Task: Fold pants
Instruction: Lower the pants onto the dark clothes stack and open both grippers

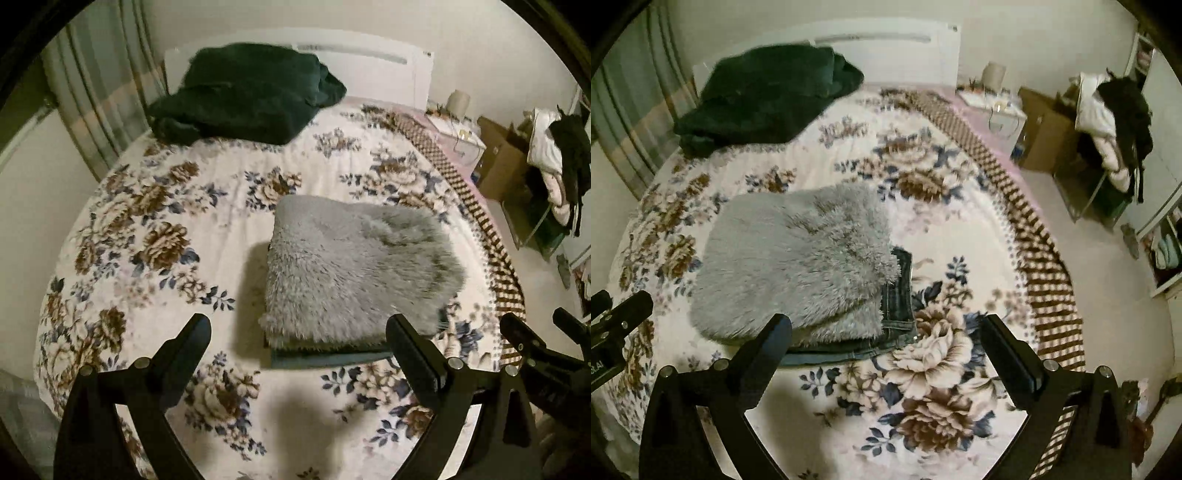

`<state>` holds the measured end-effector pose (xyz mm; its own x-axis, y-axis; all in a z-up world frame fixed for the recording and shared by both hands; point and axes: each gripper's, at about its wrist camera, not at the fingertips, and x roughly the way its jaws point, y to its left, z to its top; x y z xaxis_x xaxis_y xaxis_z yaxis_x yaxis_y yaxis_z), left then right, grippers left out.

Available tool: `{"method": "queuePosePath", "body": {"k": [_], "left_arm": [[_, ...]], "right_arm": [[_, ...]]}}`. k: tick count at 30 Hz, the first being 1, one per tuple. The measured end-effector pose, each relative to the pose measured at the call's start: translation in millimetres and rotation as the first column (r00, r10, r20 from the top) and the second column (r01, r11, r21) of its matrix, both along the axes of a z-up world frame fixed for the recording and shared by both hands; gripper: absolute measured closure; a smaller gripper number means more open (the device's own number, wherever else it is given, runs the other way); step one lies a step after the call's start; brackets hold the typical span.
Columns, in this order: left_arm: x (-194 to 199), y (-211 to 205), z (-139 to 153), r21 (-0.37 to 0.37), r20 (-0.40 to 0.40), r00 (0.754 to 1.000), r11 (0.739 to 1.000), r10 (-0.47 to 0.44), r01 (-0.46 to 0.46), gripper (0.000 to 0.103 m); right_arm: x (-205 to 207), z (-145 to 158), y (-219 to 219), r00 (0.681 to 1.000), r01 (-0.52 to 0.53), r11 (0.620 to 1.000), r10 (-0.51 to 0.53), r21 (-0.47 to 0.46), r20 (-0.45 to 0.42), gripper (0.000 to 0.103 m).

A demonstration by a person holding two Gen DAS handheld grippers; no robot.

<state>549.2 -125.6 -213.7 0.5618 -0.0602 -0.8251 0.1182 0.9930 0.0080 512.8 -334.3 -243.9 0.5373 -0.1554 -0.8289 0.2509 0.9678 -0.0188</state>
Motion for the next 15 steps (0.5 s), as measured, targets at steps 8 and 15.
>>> {"method": "queuePosePath", "body": {"k": [8, 15], "left_arm": [[-97, -6, 78, -0.015, 0.113, 0.993, 1.0, 0.026, -0.025, 0.006], [-184, -3, 129, -0.017, 0.202, 0.978, 0.999, 0.053, -0.05, 0.006]], "right_arm": [[-109, 95, 14, 0.989, -0.025, 0.999, 0.032, -0.046, 0.144, 0.0], [-217, 164, 18, 0.967, -0.048, 0.998, 0.055, -0.035, 0.248, 0.0]]}}
